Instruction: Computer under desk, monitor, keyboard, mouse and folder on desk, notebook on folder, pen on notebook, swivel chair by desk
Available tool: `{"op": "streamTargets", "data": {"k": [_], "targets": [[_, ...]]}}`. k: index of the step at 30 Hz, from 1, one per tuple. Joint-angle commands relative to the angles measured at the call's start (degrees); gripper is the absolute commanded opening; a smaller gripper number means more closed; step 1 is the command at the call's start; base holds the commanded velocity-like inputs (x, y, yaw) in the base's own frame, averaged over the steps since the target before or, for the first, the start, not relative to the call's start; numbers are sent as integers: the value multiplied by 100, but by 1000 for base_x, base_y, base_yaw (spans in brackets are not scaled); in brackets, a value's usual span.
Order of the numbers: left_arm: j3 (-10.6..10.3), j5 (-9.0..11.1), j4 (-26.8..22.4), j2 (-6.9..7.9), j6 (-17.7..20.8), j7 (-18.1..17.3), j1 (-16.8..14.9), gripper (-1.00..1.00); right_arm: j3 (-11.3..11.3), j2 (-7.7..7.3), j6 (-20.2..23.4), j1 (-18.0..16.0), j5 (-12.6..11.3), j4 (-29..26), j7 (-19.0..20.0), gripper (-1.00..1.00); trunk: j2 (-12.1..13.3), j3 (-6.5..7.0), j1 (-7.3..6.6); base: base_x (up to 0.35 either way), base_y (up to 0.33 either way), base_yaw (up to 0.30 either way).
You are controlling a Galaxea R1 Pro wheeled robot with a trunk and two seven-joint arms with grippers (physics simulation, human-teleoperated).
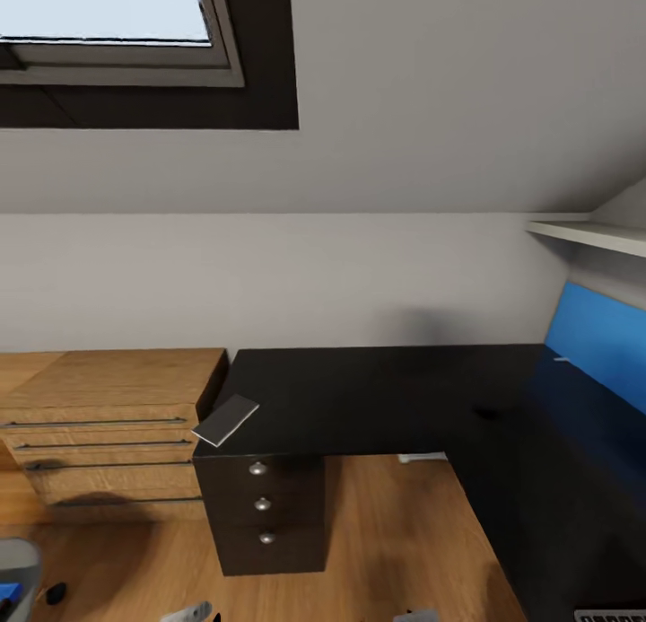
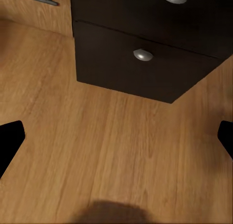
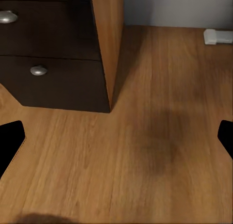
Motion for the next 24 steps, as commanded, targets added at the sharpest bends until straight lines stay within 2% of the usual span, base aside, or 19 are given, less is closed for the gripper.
{"op": "streamTargets", "data": {"k": [1,8,13,21,24], "targets": [[-16,62,7,1,-12,-44,-5,100,50,-1,-21,-6,-57,6,-27,100,-5,-7,3,159,96,-21],[-16,52,7,-5,-27,-52,-5,100,53,0,-21,-6,-69,6,-33,100,-5,-7,3,40,24,-186],[-16,51,7,-7,-23,-54,-5,100,52,0,-21,-6,-67,6,-35,100,196,82,-107,4,2,-127],[-12,64,17,-36,-2,-1,-3,100,33,-15,-21,-6,-58,2,-27,100,516,226,-283,0,0,-12],[-9,68,22,-50,-2,6,184,100,20,-22,-21,-6,-60,3,-34,100,637,280,-349,0,0,0]]}}
